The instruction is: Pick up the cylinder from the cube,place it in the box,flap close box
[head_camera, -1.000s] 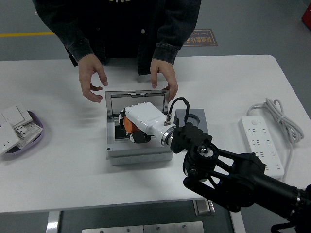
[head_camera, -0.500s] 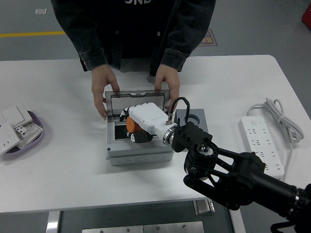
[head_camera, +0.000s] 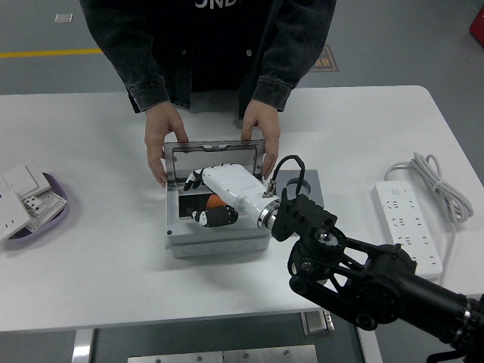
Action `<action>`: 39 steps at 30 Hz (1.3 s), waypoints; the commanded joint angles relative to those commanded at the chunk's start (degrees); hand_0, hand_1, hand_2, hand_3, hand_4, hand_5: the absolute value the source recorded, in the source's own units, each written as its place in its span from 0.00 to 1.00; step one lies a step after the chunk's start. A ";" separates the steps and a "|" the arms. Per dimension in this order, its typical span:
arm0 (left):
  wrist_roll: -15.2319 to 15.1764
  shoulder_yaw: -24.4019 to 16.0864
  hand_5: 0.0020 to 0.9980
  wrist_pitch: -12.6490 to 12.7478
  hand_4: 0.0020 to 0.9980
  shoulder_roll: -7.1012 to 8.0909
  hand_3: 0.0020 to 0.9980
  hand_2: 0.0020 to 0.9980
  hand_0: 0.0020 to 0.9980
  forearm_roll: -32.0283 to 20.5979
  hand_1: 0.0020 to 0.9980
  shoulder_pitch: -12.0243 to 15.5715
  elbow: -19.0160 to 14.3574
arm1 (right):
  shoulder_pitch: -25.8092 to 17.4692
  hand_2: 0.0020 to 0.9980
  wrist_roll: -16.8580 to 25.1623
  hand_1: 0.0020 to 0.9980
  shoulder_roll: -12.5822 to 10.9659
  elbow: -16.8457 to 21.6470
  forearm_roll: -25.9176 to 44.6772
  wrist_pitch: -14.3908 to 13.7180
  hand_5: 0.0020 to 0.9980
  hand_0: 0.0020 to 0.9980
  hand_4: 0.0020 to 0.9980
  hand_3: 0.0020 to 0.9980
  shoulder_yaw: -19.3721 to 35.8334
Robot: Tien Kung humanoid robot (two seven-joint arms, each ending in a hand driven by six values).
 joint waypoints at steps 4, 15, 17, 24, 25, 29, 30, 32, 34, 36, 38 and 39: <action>0.06 -0.14 0.17 -0.02 0.64 -0.06 0.63 0.60 0.59 0.19 0.61 0.09 0.00 | 0.02 0.72 1.66 0.68 -2.64 4.76 5.64 -2.25 0.34 0.79 0.72 0.72 2.53; 0.14 -0.39 0.17 -0.09 0.64 0.26 0.62 0.60 0.59 0.77 0.61 0.06 0.00 | 4.94 0.70 3.08 0.66 -5.52 3.99 10.48 -4.23 0.37 0.77 0.72 0.67 5.59; 0.12 -0.27 0.17 -0.08 0.64 0.26 0.62 0.60 0.59 0.66 0.61 -0.02 0.00 | 5.73 0.70 3.98 0.66 -5.35 1.43 11.27 -4.69 0.37 0.77 0.72 0.67 4.48; 0.19 -0.08 0.17 -0.12 0.63 0.17 0.62 0.60 0.59 0.64 0.61 -0.11 0.00 | 7.67 0.69 6.85 0.66 -4.82 -6.05 12.81 -5.86 0.35 0.76 0.70 0.67 2.22; 0.21 -0.09 0.16 -0.13 0.63 0.16 0.62 0.60 0.59 0.68 0.61 -0.10 0.00 | 7.87 0.69 7.07 0.66 -4.82 -6.54 12.75 -5.94 0.35 0.75 0.70 0.67 2.15; 0.24 -0.12 0.16 -0.10 0.63 0.16 0.62 0.60 0.59 0.68 0.61 -0.09 0.00 | 8.05 0.69 7.39 0.66 -5.02 -6.94 12.51 -6.18 0.35 0.75 0.70 0.67 1.78; 0.23 -0.11 0.16 -0.10 0.63 0.15 0.62 0.60 0.59 0.67 0.61 -0.09 0.00 | 7.97 0.69 7.35 0.66 -5.11 -6.80 12.39 -6.23 0.35 0.75 0.70 0.67 1.59; 0.22 -0.08 0.16 -0.10 0.63 0.11 0.62 0.60 0.59 0.63 0.61 -0.13 0.00 | 7.60 0.68 7.07 0.65 -5.39 -6.07 11.92 -6.31 0.35 0.74 0.69 0.66 0.99; 0.20 -0.05 0.16 -0.10 0.63 0.07 0.62 0.60 0.59 0.59 0.61 -0.15 0.00 | 7.17 0.68 6.75 0.65 -5.71 -5.13 11.45 -6.34 0.35 0.74 0.69 0.66 0.40; 0.20 -0.04 0.16 -0.09 0.63 0.03 0.62 0.60 0.59 0.56 0.61 -0.18 0.00 | 6.59 0.68 6.38 0.65 -6.20 -3.68 10.78 -6.33 0.35 0.74 0.69 0.66 -0.23; 0.19 -0.09 0.16 -0.08 0.63 0.02 0.62 0.60 0.59 0.58 0.61 -0.20 0.00 | 5.94 0.68 5.89 0.65 -6.89 -1.74 10.04 -6.30 0.34 0.73 0.67 0.66 -0.71; 0.19 -0.12 0.16 -0.08 0.63 0.03 0.62 0.60 0.59 0.58 0.61 -0.20 0.00 | 5.68 0.68 5.71 0.65 -7.23 -0.89 9.81 -6.29 0.34 0.73 0.67 0.66 -0.87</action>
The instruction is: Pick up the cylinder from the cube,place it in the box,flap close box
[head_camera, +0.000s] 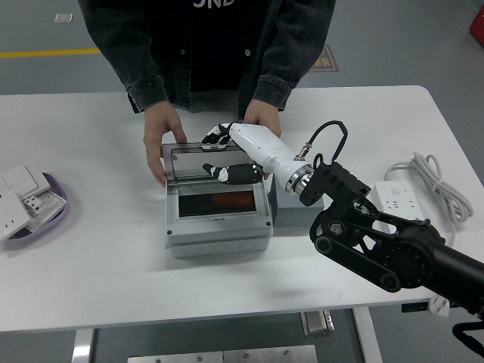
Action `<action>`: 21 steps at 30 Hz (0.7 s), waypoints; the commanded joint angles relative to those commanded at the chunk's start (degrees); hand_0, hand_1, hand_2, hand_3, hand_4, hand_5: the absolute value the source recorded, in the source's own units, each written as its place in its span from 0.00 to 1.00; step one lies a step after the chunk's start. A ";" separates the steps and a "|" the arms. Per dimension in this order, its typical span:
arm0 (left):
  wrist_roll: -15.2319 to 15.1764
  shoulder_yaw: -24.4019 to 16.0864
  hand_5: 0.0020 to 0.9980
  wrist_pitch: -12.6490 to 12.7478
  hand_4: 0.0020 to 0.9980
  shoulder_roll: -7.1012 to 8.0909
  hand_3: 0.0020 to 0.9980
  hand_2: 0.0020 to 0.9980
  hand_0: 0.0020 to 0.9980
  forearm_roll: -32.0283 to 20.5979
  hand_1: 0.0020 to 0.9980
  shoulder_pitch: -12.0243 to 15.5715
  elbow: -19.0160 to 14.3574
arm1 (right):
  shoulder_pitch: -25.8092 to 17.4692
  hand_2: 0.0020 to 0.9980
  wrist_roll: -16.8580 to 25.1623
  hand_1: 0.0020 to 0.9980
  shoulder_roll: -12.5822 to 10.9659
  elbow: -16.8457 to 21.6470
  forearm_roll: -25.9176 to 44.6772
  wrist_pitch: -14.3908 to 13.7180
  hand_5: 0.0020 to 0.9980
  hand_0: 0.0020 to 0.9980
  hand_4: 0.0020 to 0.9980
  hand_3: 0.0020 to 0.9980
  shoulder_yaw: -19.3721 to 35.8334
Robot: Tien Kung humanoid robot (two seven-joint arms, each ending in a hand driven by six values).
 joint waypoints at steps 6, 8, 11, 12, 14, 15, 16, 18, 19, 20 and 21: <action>-0.04 -0.20 0.16 0.02 0.63 0.04 0.62 0.60 0.59 0.13 0.61 0.04 0.00 | -1.86 0.67 -1.14 0.65 -2.47 5.55 -0.95 -0.01 0.34 0.69 0.67 0.66 -0.71; -0.06 -0.23 0.16 0.02 0.63 0.04 0.62 0.60 0.59 0.13 0.61 0.07 0.00 | -2.81 0.67 -1.53 0.65 -3.49 7.55 -0.49 -0.24 0.34 0.69 0.67 0.66 -1.19; -0.10 -0.29 0.16 0.03 0.63 0.07 0.62 0.60 0.59 0.13 0.61 0.14 0.00 | -4.27 0.67 -1.91 0.64 -4.69 9.42 1.92 -0.85 0.34 0.67 0.66 0.66 -2.51; -0.11 -0.32 0.16 0.04 0.63 0.08 0.62 0.60 0.59 0.13 0.61 0.16 0.00 | -4.77 0.67 -1.95 0.64 -4.95 9.63 3.04 -1.20 0.34 0.67 0.66 0.66 -2.99; -0.10 -0.38 0.16 0.04 0.63 0.07 0.62 0.60 0.59 0.18 0.61 0.21 0.00 | -5.55 0.67 -1.75 0.64 -5.28 9.63 5.30 -1.73 0.34 0.67 0.66 0.66 -3.63; -0.11 -0.38 0.16 0.03 0.63 0.06 0.62 0.60 0.59 0.18 0.61 0.22 0.00 | -5.86 0.67 -1.56 0.64 -5.41 9.57 6.34 -1.91 0.34 0.67 0.66 0.66 -3.81; -0.12 -0.36 0.16 0.03 0.63 0.06 0.62 0.60 0.59 0.17 0.61 0.22 0.00 | -6.14 0.67 -1.27 0.64 -5.55 9.53 7.43 -2.10 0.33 0.66 0.66 0.66 -3.93; -0.14 -0.41 0.16 0.04 0.63 0.06 0.62 0.60 0.59 0.21 0.61 0.21 0.00 | -6.50 0.67 -0.68 0.64 -5.83 9.64 8.60 -2.23 0.33 0.66 0.66 0.66 -3.97; -0.16 -0.39 0.16 0.04 0.63 0.06 0.62 0.60 0.59 0.17 0.61 0.20 0.00 | -6.60 0.67 -0.28 0.64 -5.98 9.74 8.85 -2.09 0.33 0.66 0.66 0.66 -3.91; -0.17 -0.38 0.16 0.04 0.63 0.06 0.62 0.60 0.59 0.17 0.61 0.18 0.00 | -6.69 0.67 0.15 0.64 -6.15 9.82 9.13 -1.75 0.33 0.66 0.66 0.66 -3.84; -0.18 -0.38 0.16 0.04 0.63 0.06 0.62 0.60 0.59 0.17 0.61 0.17 0.00 | -6.77 0.67 0.52 0.64 -6.32 9.88 9.45 -1.35 0.33 0.66 0.66 0.66 -3.80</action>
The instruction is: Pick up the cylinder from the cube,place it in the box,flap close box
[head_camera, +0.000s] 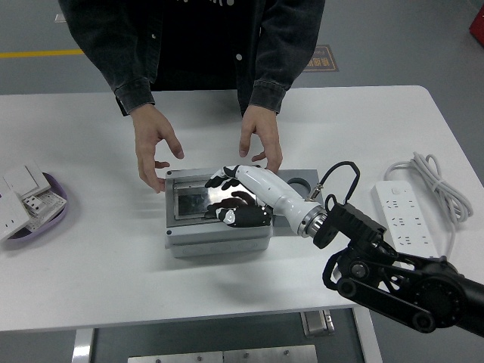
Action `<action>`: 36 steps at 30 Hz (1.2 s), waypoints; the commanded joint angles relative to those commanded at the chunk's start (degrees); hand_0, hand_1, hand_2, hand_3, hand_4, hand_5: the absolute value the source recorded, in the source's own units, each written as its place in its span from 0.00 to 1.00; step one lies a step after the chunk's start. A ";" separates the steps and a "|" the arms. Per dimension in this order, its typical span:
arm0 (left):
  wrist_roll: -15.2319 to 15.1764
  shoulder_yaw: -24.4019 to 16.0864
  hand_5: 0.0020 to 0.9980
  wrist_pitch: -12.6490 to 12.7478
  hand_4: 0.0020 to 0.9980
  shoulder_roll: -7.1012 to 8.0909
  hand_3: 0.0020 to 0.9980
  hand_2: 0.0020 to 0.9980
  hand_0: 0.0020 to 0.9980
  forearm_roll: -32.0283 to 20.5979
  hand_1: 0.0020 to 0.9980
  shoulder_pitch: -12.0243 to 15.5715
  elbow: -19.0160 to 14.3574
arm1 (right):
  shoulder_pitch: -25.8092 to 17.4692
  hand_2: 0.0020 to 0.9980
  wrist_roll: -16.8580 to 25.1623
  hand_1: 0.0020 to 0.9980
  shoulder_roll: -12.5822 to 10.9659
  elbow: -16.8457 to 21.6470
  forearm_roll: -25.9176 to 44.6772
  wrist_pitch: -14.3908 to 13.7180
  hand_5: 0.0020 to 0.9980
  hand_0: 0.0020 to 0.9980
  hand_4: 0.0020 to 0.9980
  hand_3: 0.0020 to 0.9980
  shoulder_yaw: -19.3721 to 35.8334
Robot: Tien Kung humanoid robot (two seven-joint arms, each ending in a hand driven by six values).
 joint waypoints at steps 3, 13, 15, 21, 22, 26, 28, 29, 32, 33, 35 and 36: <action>-0.02 0.04 0.16 0.01 0.63 0.02 0.62 0.60 0.59 -0.05 0.61 -0.03 0.00 | -0.24 0.68 1.06 0.65 -0.49 -0.26 2.24 1.82 0.33 0.66 0.64 0.66 -0.19; 0.00 0.21 0.16 0.03 0.63 0.03 0.62 0.60 0.59 -0.27 0.61 0.05 0.00 | -1.17 0.69 2.45 0.65 -1.64 0.10 3.78 2.33 0.32 0.67 0.63 0.67 3.62; 0.00 0.21 0.16 0.03 0.63 0.02 0.62 0.60 0.59 -0.27 0.61 0.07 0.00 | -1.46 0.69 2.71 0.65 -2.01 0.83 3.35 1.78 0.32 0.67 0.63 0.67 5.70; -0.02 0.25 0.16 0.05 0.63 0.01 0.62 0.60 0.59 -0.33 0.61 0.17 0.00 | -3.41 0.68 4.72 0.65 -2.09 0.91 2.50 -0.42 0.32 0.67 0.63 0.67 12.84; -0.03 0.30 0.16 0.05 0.63 -0.01 0.62 0.60 0.59 -0.38 0.61 0.18 0.00 | -3.90 0.68 5.26 0.65 -1.84 0.36 2.56 -0.76 0.32 0.67 0.63 0.67 13.99; -0.10 0.67 0.16 0.16 0.63 -0.21 0.62 0.60 0.59 -1.19 0.61 0.40 0.00 | -6.23 0.68 9.78 0.65 0.07 -4.16 4.66 -1.44 0.33 0.67 0.61 0.67 19.52; -0.06 0.61 0.16 0.18 0.63 -0.31 0.62 0.60 0.59 -1.26 0.61 0.62 0.00 | -7.36 0.68 12.27 0.65 0.93 -6.54 6.94 -0.81 0.33 0.67 0.61 0.67 22.04; -0.03 0.51 0.16 0.19 0.63 -0.34 0.62 0.60 0.59 -1.18 0.61 0.74 0.00 | -7.96 0.68 13.61 0.65 1.33 -7.79 8.22 -0.39 0.33 0.67 0.61 0.67 23.31; 0.00 0.44 0.16 0.18 0.63 -0.44 0.62 0.60 0.59 -1.11 0.61 1.00 0.00 | -9.92 0.67 17.47 0.65 2.01 -10.92 11.70 1.66 0.33 0.67 0.61 0.66 26.95; -0.01 0.49 0.16 0.18 0.63 -0.49 0.62 0.60 0.59 -1.17 0.61 1.05 0.00 | -10.42 0.67 18.33 0.65 2.04 -11.37 12.12 2.21 0.33 0.67 0.61 0.66 27.84; -0.02 0.53 0.16 0.17 0.63 -0.65 0.62 0.60 0.59 -1.21 0.61 1.20 0.00 | -12.01 0.67 20.68 0.65 2.05 -12.12 13.17 3.75 0.33 0.67 0.61 0.66 30.53; -0.03 0.52 0.16 0.17 0.63 -0.69 0.62 0.60 0.59 -1.21 0.61 1.25 0.00 | -12.49 0.67 21.23 0.65 2.07 -12.22 13.49 4.15 0.33 0.67 0.61 0.66 31.28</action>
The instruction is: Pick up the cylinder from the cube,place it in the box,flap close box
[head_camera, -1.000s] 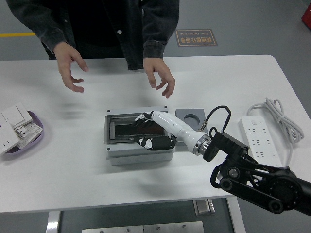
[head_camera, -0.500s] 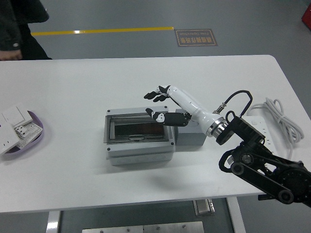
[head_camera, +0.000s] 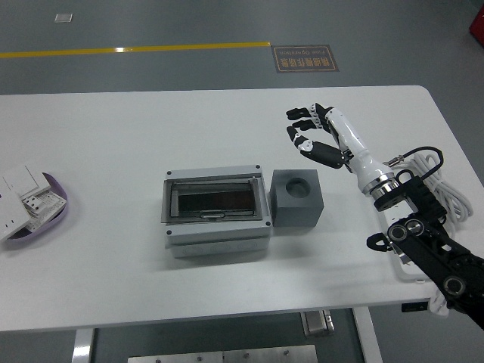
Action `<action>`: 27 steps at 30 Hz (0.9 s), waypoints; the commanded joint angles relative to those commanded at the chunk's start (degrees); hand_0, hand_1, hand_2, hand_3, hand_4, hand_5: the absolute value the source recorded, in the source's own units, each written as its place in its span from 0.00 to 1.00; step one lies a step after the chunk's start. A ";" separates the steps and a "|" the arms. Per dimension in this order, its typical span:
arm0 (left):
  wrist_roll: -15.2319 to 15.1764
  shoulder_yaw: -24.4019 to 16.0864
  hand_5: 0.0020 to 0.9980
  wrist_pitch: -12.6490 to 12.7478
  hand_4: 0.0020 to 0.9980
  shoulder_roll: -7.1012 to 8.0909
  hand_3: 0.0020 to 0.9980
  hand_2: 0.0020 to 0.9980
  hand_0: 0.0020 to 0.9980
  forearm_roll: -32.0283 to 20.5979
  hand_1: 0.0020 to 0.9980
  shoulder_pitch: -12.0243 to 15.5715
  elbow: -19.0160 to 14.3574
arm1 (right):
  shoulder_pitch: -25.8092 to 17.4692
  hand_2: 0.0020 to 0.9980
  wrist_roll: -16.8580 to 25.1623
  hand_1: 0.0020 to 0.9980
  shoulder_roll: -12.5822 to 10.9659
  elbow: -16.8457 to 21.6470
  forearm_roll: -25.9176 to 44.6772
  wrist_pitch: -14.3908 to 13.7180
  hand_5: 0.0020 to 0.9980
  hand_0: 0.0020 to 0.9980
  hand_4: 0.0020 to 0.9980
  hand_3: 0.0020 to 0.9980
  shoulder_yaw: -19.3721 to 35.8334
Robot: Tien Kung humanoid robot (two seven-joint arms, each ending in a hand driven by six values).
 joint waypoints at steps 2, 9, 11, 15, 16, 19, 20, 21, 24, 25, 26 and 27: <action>-0.02 0.01 0.16 -0.01 0.63 -0.13 0.62 0.60 0.59 -0.01 0.61 0.12 0.00 | -1.23 0.65 1.28 0.64 0.17 -0.15 1.27 0.90 0.30 0.67 0.61 0.66 1.66; -0.11 -0.15 0.16 -0.09 0.63 -0.68 0.62 0.60 0.59 0.43 0.61 0.13 0.00 | -4.33 0.65 4.59 0.66 1.92 -0.92 8.31 2.57 0.26 0.74 0.66 0.67 4.42; -0.20 -0.03 0.16 -0.19 0.63 -0.74 0.62 0.60 0.59 0.57 0.61 0.12 0.00 | -5.09 0.65 5.42 0.66 2.64 -1.12 10.64 2.88 0.26 0.74 0.66 0.67 4.89; -0.29 0.01 0.16 -0.25 0.63 -0.49 0.62 0.60 0.59 0.67 0.61 0.38 0.00 | -6.11 0.66 6.47 0.66 3.54 -1.16 14.85 3.31 0.25 0.75 0.72 0.66 5.53; -0.29 -0.04 0.16 -0.24 0.63 -0.38 0.62 0.60 0.59 0.72 0.61 0.49 0.00 | -6.27 0.66 6.61 0.66 3.64 -1.15 15.52 3.35 0.25 0.75 0.72 0.66 5.61; -0.27 -0.29 0.17 -0.23 0.64 -0.02 0.62 0.60 0.59 0.92 0.61 0.84 0.00 | -6.60 0.66 6.95 0.66 3.80 -1.14 16.81 3.35 0.23 0.75 0.72 0.66 5.72; -0.26 -0.33 0.17 -0.24 0.64 0.06 0.62 0.60 0.59 0.99 0.61 0.92 0.00 | -6.67 0.66 7.03 0.66 3.84 -1.17 17.04 3.33 0.23 0.75 0.72 0.66 5.75; -0.27 -0.32 0.17 -0.23 0.64 0.13 0.62 0.60 0.59 0.96 0.61 1.01 0.00 | -6.75 0.66 7.16 0.66 3.93 -1.23 17.32 3.27 0.23 0.75 0.72 0.66 5.78; -0.30 -0.17 0.17 -0.24 0.64 0.27 0.62 0.60 0.59 0.81 0.61 1.29 0.00 | -6.90 0.66 7.57 0.66 4.27 -1.47 18.12 3.05 0.23 0.75 0.72 0.66 5.77; -0.30 -0.10 0.17 -0.25 0.64 0.32 0.63 0.61 0.59 0.74 0.61 1.47 0.00 | -6.88 0.65 7.74 0.66 4.38 -1.61 18.56 2.97 0.25 0.75 0.71 0.66 5.65; -0.31 -0.03 0.17 -0.26 0.64 0.34 0.63 0.61 0.59 0.65 0.61 1.56 0.00 | -6.84 0.65 7.80 0.66 4.41 -1.67 18.74 2.92 0.25 0.75 0.71 0.66 5.58; -0.36 0.13 0.17 -0.24 0.64 0.38 0.63 0.61 0.59 0.45 0.61 1.69 0.00 | -6.75 0.65 7.87 0.66 4.41 -1.73 18.98 2.85 0.25 0.75 0.71 0.66 5.44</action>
